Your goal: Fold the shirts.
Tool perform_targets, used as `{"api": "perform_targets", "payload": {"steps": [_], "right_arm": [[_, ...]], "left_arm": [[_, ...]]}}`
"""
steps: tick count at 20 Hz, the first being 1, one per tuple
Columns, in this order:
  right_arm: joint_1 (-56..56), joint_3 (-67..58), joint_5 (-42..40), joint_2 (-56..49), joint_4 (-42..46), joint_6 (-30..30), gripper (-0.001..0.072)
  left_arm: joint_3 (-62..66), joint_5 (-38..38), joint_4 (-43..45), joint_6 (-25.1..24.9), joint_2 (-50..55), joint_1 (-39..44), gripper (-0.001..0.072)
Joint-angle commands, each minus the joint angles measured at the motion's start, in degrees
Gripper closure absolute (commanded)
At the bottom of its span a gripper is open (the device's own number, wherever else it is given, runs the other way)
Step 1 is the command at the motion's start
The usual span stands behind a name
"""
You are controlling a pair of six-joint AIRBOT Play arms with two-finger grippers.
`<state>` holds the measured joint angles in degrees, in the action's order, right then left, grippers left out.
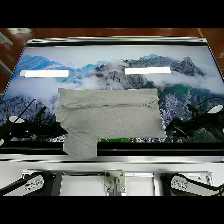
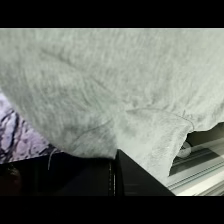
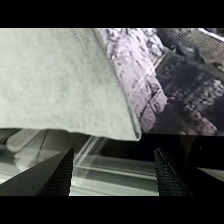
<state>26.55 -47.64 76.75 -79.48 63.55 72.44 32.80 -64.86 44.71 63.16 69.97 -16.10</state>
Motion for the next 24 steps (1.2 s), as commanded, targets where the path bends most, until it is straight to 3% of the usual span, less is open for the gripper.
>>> {"api": "perform_targets", "payload": {"steps": [1, 7, 8, 10, 11, 12, 17, 20, 24], "right_arm": [[0.1, 5.0, -5.7, -0.8, -0.9, 1.2, 0.0074], [0.1, 7.8, -10.9, -2.9, -9.2, -0.9, 0.0077], [-0.3, 7.8, -11.8, -2.9, -9.5, -0.8, 0.0115], [-2.9, 7.8, -13.0, -3.0, -9.1, -0.9, 0.0354], [-4.5, 7.6, -12.9, -3.0, -9.1, -1.7, 0.0532], [-5.9, 7.0, -12.4, -2.9, -9.1, -2.7, 0.0653], [-10.3, -2.4, -11.2, 1.5, -9.1, -6.7, 0.0659], [-14.5, -9.2, -18.3, 1.5, -9.0, -5.7, 0.0659], [-18.6, -17.2, -27.8, -2.8, -8.8, -3.4, 0.066]], "left_arm": [[1.3, -1.4, -0.2, -1.0, 0.0, 0.0, 0.0661], [1.3, -1.4, -0.4, -1.0, 0.0, 0.0, 0.0661], [1.3, -1.3, -0.5, -1.0, 0.0, 0.0, 0.0661], [1.3, -1.2, -0.9, -1.0, 0.0, 0.0, 0.0661], [1.3, -1.2, -0.9, -1.0, 0.0, 0.0, 0.0661], [1.6, -1.2, -0.8, -1.0, 0.0, 0.0, 0.0661], [10.4, 0.7, -0.8, -3.5, -4.2, 0.0, 0.0662], [18.5, 4.8, -0.8, -2.5, -4.5, 0.1, 0.0662], [27.2, 7.3, -0.9, 1.4, 2.8, 0.1, 0.0662]]}}
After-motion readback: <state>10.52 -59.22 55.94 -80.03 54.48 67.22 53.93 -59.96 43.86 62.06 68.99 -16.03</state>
